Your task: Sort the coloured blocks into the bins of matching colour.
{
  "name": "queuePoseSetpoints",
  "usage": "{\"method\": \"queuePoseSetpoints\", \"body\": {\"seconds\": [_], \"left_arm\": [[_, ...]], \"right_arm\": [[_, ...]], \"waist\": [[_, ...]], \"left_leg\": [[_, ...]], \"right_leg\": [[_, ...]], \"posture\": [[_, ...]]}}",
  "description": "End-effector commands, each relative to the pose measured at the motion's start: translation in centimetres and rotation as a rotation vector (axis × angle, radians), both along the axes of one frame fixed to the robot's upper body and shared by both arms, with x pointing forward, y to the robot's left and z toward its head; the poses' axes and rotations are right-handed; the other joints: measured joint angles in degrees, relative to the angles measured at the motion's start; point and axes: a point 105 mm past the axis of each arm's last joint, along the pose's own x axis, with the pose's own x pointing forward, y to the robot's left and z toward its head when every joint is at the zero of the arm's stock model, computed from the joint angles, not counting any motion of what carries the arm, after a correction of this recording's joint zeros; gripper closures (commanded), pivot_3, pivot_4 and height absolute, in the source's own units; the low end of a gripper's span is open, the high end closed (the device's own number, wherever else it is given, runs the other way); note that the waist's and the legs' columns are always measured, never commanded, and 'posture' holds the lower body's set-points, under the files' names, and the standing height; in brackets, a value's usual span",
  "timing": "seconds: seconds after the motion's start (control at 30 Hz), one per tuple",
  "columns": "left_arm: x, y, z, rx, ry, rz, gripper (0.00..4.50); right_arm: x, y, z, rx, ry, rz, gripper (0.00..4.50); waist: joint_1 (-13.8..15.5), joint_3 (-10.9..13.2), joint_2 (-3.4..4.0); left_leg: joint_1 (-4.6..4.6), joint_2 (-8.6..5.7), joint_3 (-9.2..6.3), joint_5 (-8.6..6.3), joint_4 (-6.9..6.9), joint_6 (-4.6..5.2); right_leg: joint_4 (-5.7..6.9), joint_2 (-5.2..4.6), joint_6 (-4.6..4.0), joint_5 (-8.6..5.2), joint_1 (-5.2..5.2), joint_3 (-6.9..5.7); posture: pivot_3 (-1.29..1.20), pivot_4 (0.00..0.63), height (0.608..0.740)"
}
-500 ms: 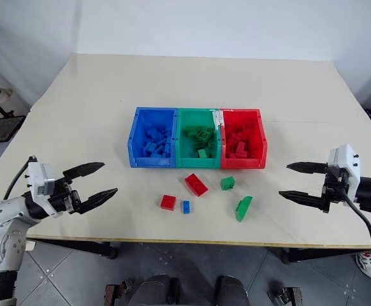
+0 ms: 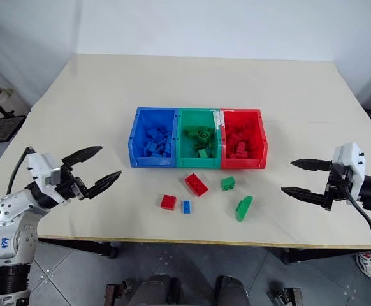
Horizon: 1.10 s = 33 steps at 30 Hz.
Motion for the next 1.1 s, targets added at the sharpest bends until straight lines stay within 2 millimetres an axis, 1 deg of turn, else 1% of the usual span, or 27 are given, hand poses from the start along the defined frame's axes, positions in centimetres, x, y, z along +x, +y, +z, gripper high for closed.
{"method": "queuePoseSetpoints", "body": {"seconds": [0.03, 0.13, 0.2, 0.23, 0.27, 0.37, 0.4, 0.47, 0.53, 0.63, 0.7, 0.77, 0.9, 1.03, 1.1], "left_arm": [[-0.7, -2.1, -0.8, -0.028, 0.192, -0.163, 0.04], [-0.3, -2.4, -1.8, -0.008, 0.308, -0.160, 0.04], [-0.4, -2.9, -1.8, 0.029, 0.253, -0.188, 0.04], [-0.5, -3.1, -1.8, 0.037, 0.246, -0.199, 0.04], [-0.6, -3.1, -2.1, 0.033, 0.276, -0.212, 0.04], [-0.4, -3.5, -2.0, 0.021, 0.267, -0.247, 0.04], [-0.5, -3.7, -1.7, -0.011, 0.244, -0.273, 0.04], [-0.4, -3.6, -1.0, -0.054, 0.197, -0.290, 0.04], [-0.4, -3.5, -1.1, -0.045, 0.199, -0.289, 0.04], [-1.1, -3.0, -1.4, -0.018, 0.210, -0.319, 0.04], [-2.1, -2.2, -1.3, -0.027, 0.199, -0.339, 0.04], [-3.1, -1.2, -1.6, -0.022, 0.210, -0.345, 0.04], [-4.9, 0.0, -2.8, 0.032, 0.246, -0.369, 0.04], [-5.3, 1.0, -2.9, 0.037, 0.210, -0.359, 0.04], [-5.5, 1.5, -3.0, 0.050, 0.209, -0.350, 0.04]], "right_arm": [[-0.8, -0.9, 1.6, -0.011, -0.045, -0.028, 0.00], [-1.9, -1.6, 1.4, -0.034, -0.017, -0.042, 0.00], [-3.1, -2.5, 1.0, -0.071, 0.020, -0.050, 0.00], [-3.5, -2.7, 0.9, -0.083, 0.031, -0.052, 0.00], [-3.8, -3.0, 0.8, -0.095, 0.044, -0.059, 0.00], [-4.2, -3.3, 0.6, -0.112, 0.072, -0.075, 0.00], [-4.2, -3.3, 0.4, -0.118, 0.079, -0.081, 0.00], [-4.1, -2.9, 0.1, -0.117, 0.084, -0.081, 0.00], [-4.1, -2.6, -0.1, -0.116, 0.094, -0.080, 0.00], [-4.0, -1.6, -0.8, -0.103, 0.110, -0.056, 0.00], [-3.7, -0.1, -1.8, -0.099, 0.122, -0.017, 0.00], [-3.0, 1.5, -3.0, -0.120, 0.132, 0.023, 0.00], [-1.6, 3.7, -4.1, -0.173, 0.120, 0.104, 0.00], [-0.3, 5.4, -4.3, -0.230, 0.084, 0.196, 0.00], [0.5, 6.2, -3.9, -0.239, 0.057, 0.237, 0.00]], "waist": [[0.13, 0.00, 0.00], [0.14, 0.00, 0.00], [0.12, 0.00, 0.00], [0.07, 0.00, 0.00], [0.06, 0.00, 0.00], [-0.07, 0.00, 0.00], [-0.12, 0.00, 0.00], [-0.11, -0.02, 0.03], [-0.15, -0.01, 0.02], [-0.04, -0.01, 0.02], [-0.06, -0.01, 0.01], [-0.32, -0.01, -0.01], [-0.69, 0.03, 0.09], [-0.42, 0.04, 0.09], [-0.38, 0.04, 0.09]], "left_leg": [[-0.01, -0.02, -0.03, 0.00, 0.00, 0.01], [-0.01, -0.01, -0.06, -0.01, 0.01, 0.03], [-0.01, 0.00, -0.06, -0.01, 0.00, 0.03], [-0.01, 0.00, -0.06, -0.02, -0.01, 0.02], [0.00, 0.00, -0.05, -0.02, -0.01, 0.02], [0.01, 0.02, 0.00, -0.01, -0.01, 0.02], [0.02, 0.05, 0.02, -0.01, -0.01, 0.02], [0.03, 0.06, 0.03, -0.01, -0.01, 0.01], [0.02, 0.06, 0.05, -0.01, -0.01, 0.01], [0.02, 0.06, 0.03, -0.02, 0.00, 0.00], [0.01, 0.05, 0.03, -0.02, 0.00, 0.00], [0.04, 0.09, 0.02, -0.03, 0.00, -0.02], [0.02, 0.10, 0.04, -0.04, 0.00, -0.04], [0.01, 0.09, -0.04, -0.04, 0.02, -0.04], [0.00, 0.07, -0.05, -0.05, 0.03, -0.03]], "right_leg": [[0.02, 0.01, 0.00, 0.00, 0.00, 0.01], [0.04, 0.00, 0.00, 0.00, 0.00, 0.05], [0.02, -0.01, 0.00, 0.00, 0.00, 0.06], [0.01, -0.02, 0.00, 0.00, 0.01, 0.06], [0.00, -0.01, 0.00, 0.00, 0.01, 0.07], [-0.05, 0.00, 0.00, 0.00, 0.03, 0.08], [-0.06, 0.01, 0.00, 0.00, 0.03, 0.10], [-0.05, 0.01, 0.00, 0.00, 0.02, 0.12], [-0.06, 0.00, 0.00, 0.00, 0.00, 0.14], [-0.05, 0.01, 0.00, 0.00, 0.00, 0.12], [-0.06, 0.01, 0.00, 0.00, 0.01, 0.12], [-0.05, 0.00, 0.00, 0.00, 0.00, 0.14], [-0.05, -0.01, -0.03, -0.02, -0.02, 0.14], [-0.05, -0.04, -0.03, -0.02, -0.03, 0.12], [-0.03, -0.07, -0.03, -0.02, -0.04, 0.12]], "posture": [[0.00, 0.150, 0.740], [0.00, 0.150, 0.740], [0.00, 0.150, 0.740], [0.00, 0.150, 0.740], [0.00, 0.150, 0.740], [0.00, 0.150, 0.740], [0.00, 0.150, 0.740], [0.00, 0.150, 0.740], [0.00, 0.150, 0.740], [0.00, 0.150, 0.740], [0.00, 0.150, 0.740], [0.00, 0.150, 0.740], [0.00, 0.150, 0.740], [0.00, 0.150, 0.740], [0.00, 0.150, 0.740]]}}
